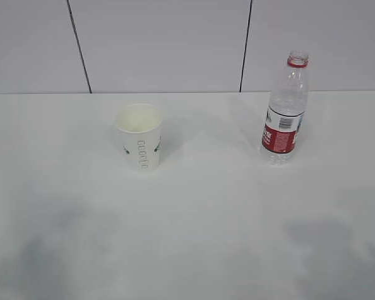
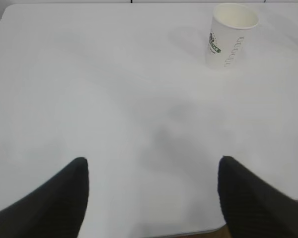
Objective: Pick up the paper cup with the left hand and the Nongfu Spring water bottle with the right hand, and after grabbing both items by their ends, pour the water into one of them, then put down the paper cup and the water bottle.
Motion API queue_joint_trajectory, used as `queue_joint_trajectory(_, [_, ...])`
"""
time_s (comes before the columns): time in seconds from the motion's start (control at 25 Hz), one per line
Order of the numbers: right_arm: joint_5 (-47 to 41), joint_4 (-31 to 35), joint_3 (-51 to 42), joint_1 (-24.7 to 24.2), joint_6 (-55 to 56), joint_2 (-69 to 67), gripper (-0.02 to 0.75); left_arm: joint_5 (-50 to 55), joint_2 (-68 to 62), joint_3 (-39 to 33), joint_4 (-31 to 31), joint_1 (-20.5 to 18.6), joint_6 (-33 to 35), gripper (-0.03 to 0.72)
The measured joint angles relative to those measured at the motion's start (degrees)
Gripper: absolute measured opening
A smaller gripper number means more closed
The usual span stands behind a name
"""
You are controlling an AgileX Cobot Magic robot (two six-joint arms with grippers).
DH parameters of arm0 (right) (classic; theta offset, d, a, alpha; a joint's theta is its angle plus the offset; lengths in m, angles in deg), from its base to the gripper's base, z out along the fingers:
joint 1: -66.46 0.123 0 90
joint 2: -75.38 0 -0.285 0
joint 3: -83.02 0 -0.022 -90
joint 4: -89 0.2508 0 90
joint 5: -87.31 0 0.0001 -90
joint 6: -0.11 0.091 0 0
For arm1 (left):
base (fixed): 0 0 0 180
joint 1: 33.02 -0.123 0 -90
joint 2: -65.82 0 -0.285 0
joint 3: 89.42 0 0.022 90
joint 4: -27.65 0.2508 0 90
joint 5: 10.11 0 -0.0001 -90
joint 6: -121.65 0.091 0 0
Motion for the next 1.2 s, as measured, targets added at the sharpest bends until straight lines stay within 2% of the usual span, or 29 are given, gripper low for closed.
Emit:
queue_joint_trajectory(0.96, [0.0,0.0,0.0,0.0,0.0,0.0,0.585,0.0,0.0,0.0,-0.1,0.0,0.0,0.590])
queue_joint_trajectory(1.2, [0.0,0.0,0.0,0.0,0.0,0.0,0.585,0.0,0.0,0.0,-0.1,0.0,0.0,0.554])
